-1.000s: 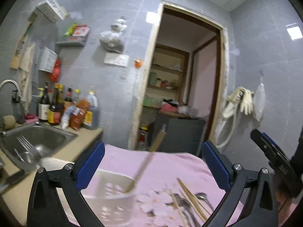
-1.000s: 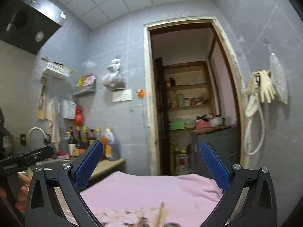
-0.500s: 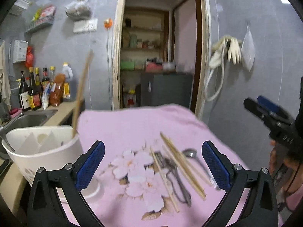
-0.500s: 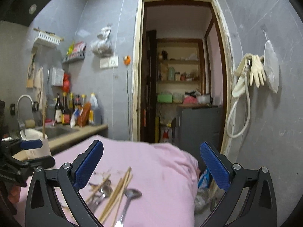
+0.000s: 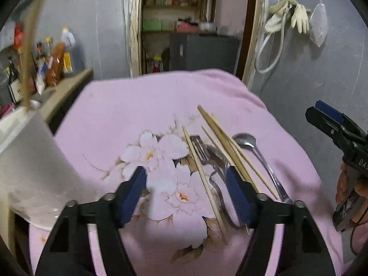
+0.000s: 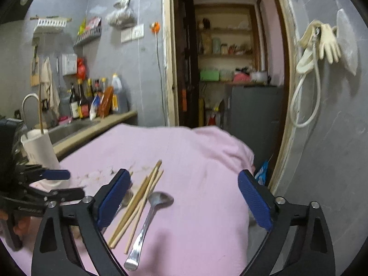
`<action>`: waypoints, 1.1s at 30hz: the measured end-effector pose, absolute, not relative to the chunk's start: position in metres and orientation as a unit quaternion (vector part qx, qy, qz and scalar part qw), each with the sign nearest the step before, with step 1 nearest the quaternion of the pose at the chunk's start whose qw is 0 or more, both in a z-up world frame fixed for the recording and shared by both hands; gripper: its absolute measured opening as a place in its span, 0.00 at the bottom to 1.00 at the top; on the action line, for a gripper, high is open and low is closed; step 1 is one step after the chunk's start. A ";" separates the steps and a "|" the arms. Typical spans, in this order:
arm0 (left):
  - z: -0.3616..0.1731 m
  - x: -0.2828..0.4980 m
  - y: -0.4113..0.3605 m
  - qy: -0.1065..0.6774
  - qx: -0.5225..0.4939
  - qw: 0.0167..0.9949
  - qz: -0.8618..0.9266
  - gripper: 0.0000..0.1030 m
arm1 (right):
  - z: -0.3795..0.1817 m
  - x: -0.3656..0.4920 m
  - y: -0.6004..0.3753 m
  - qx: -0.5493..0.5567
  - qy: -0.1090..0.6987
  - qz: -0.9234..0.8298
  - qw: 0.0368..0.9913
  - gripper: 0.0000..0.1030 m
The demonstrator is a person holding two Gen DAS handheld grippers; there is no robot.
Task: Organize utensils
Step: 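Grasp a steel spoon with the right tool while the left tool grasps a chopstick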
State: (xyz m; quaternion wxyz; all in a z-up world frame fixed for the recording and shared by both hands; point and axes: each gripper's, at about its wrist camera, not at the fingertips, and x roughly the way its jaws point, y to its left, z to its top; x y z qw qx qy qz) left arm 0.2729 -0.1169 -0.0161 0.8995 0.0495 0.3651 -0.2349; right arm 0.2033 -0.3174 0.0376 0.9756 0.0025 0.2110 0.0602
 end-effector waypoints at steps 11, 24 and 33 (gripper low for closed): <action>-0.038 0.318 -0.127 0.447 0.036 0.859 -0.247 0.24 | 0.013 0.243 -0.315 0.007 0.331 0.104 0.938 0.63; -0.038 0.353 -0.135 0.477 0.013 0.845 -0.243 0.06 | -0.005 0.264 -0.316 0.020 0.406 0.131 0.904 0.55; -0.032 0.332 -0.127 0.469 0.015 0.853 -0.229 0.03 | -0.014 0.283 -0.302 -0.007 0.442 0.140 0.886 0.55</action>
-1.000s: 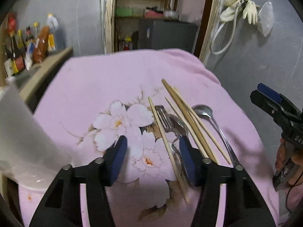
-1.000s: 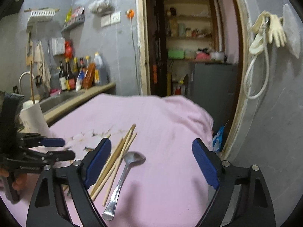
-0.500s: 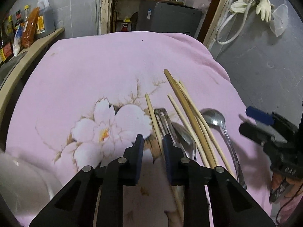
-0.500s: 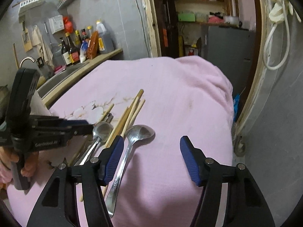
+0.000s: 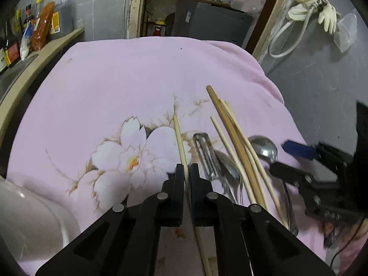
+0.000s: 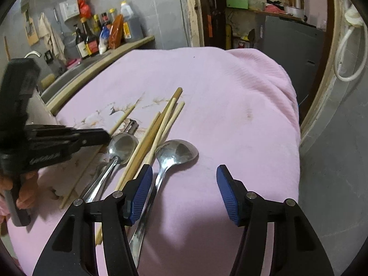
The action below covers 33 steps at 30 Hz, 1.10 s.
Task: Organize utensils
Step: 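Grasp a steel spoon with the right tool while the left tool grasps a chopstick, then carry the spoon and chopstick up toward the white holder with both tools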
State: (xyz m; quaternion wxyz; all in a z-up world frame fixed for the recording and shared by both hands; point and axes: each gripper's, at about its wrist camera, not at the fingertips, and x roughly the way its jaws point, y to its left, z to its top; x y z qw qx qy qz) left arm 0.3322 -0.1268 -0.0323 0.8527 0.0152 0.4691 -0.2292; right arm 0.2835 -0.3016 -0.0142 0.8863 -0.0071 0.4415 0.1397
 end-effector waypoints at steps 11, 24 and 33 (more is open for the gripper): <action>-0.034 0.333 -0.130 0.498 0.034 0.833 -0.237 0.04 | -0.023 0.311 -0.295 -0.018 0.467 0.147 0.872 0.43; -0.022 0.300 -0.122 0.451 0.046 0.862 -0.229 0.02 | -0.003 0.275 -0.288 -0.039 0.399 0.128 0.907 0.40; 0.008 0.257 -0.107 0.341 0.020 0.909 -0.237 0.02 | 0.023 0.214 -0.269 -0.092 0.259 0.101 0.956 0.40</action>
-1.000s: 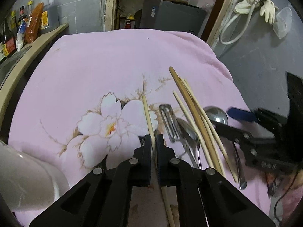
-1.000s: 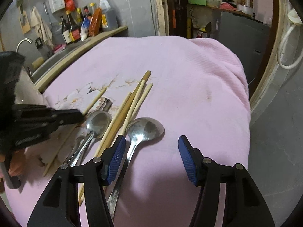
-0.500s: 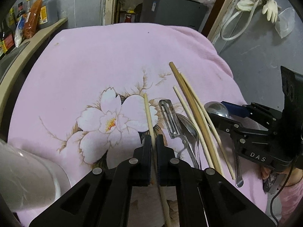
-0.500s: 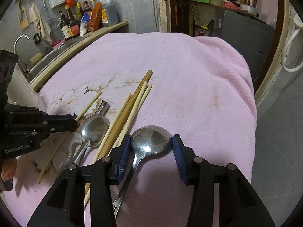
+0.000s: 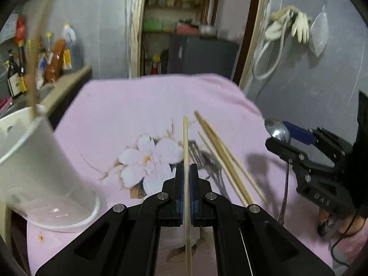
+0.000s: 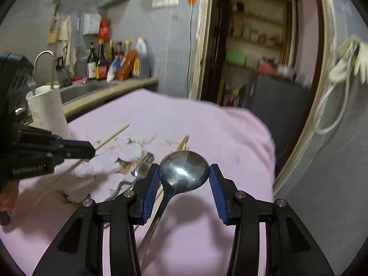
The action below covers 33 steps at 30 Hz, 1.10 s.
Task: Organize utensils
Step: 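Carry the spoon and chopstick up toward the white holder with both tools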
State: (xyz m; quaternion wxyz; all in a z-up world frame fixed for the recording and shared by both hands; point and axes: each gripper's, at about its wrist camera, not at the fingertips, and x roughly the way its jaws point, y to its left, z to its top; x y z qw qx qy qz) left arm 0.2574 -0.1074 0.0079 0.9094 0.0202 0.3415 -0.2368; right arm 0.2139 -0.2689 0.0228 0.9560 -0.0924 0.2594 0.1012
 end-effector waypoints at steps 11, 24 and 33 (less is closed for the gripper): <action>0.035 0.212 -0.096 0.179 -0.011 0.958 -0.223 0.02 | 0.031 0.163 -0.242 -0.171 0.096 0.035 0.980 0.40; 0.078 0.188 -0.046 0.080 -0.066 0.972 -0.212 0.02 | 0.068 0.140 -0.232 -0.168 -0.011 0.010 0.986 0.40; 0.116 0.168 -0.003 -0.008 -0.053 0.984 -0.171 0.02 | 0.108 0.135 -0.191 -0.164 -0.066 0.028 0.984 0.40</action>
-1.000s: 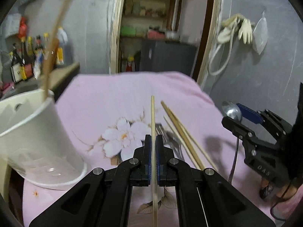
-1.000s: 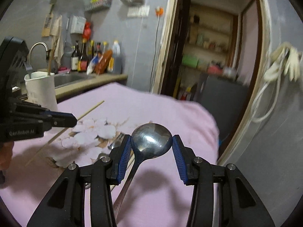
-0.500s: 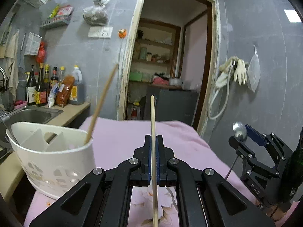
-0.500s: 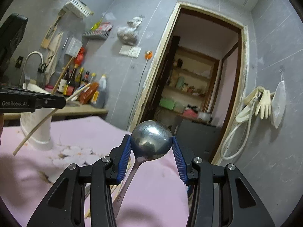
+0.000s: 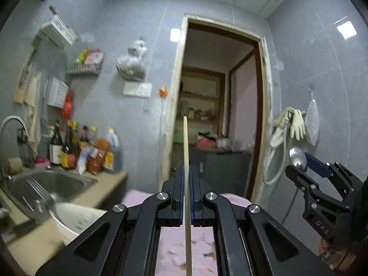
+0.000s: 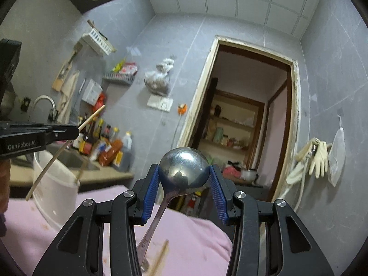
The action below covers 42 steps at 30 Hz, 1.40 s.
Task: Organize utensils
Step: 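Carry the spoon and chopstick up toward the white holder with both tools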
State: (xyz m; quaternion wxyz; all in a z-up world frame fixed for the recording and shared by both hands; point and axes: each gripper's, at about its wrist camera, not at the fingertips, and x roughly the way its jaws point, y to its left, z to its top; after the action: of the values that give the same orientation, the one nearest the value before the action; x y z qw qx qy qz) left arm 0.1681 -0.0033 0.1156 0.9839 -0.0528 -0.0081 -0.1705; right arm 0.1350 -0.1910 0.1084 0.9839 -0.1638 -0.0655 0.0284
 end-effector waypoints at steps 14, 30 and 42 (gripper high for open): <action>0.139 0.200 0.115 -0.038 -0.106 0.989 -0.094 0.02 | 0.153 0.164 -0.118 -0.089 -0.099 0.118 0.984 0.40; 0.099 0.262 0.146 -0.011 -0.166 0.986 -0.030 0.02 | 0.132 0.215 -0.075 -0.078 -0.068 0.146 0.984 0.40; 0.068 0.266 0.122 -0.010 -0.121 0.993 -0.006 0.02 | 0.102 0.224 -0.048 -0.140 -0.068 0.133 0.979 0.40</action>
State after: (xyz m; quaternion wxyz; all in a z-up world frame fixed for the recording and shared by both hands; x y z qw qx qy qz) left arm 0.2661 0.1216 0.0680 0.9926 -0.1210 -0.0100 -0.0063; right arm 0.2237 -0.0478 0.1018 0.9788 -0.1397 -0.0677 0.1334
